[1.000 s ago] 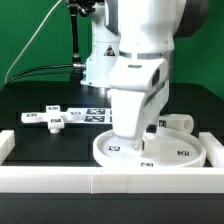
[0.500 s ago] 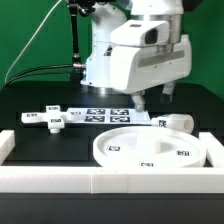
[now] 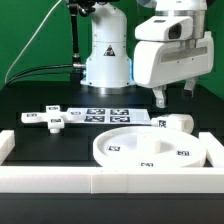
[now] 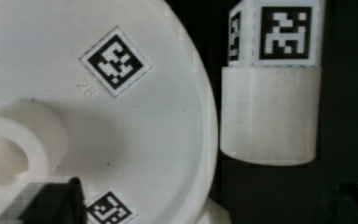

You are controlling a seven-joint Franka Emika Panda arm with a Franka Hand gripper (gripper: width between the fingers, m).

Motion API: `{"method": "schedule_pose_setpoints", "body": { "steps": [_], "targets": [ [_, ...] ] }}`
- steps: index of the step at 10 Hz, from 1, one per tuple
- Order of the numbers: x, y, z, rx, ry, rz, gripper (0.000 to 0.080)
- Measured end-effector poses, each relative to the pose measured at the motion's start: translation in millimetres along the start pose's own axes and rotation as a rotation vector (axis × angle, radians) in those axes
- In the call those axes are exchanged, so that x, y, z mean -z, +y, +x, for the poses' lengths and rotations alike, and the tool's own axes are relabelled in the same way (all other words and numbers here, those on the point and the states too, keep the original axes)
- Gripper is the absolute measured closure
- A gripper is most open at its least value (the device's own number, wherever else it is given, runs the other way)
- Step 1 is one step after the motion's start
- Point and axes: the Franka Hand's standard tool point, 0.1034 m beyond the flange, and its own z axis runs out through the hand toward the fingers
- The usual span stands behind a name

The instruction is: Assemble round table

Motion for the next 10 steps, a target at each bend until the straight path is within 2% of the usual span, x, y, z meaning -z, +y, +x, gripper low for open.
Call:
{"method": "schedule_pose_setpoints", "body": {
  "steps": [1, 2, 3, 4, 5, 6, 8, 10],
  "targets": [
    [-0.4, -1.3, -0.6, -0.003, -0.012, 0.005, 0.0150],
    [-0.9, -7.8, -3.9, -0.012, -0.079, 0.029, 0.0150],
    [-1.9, -11.7, 1.4, -0.057, -0.128, 0.034, 0.0150],
    [-10.6, -13.5, 6.8, -0.098, -0.144, 0.007, 0.0150],
    [-18.0, -11.0, 9.0, -0.073, -0.182, 0.000, 0.0150],
    [-19.6, -10.1, 7.7, -0.076, -0.233, 0.012, 0.0150],
    [-19.5, -18.6, 8.2, -0.065, -0.386, 0.051, 0.0150],
    [-20.8, -24.4, 5.0, -0.057, -0.492, 0.079, 0.0150]
  ]
}}
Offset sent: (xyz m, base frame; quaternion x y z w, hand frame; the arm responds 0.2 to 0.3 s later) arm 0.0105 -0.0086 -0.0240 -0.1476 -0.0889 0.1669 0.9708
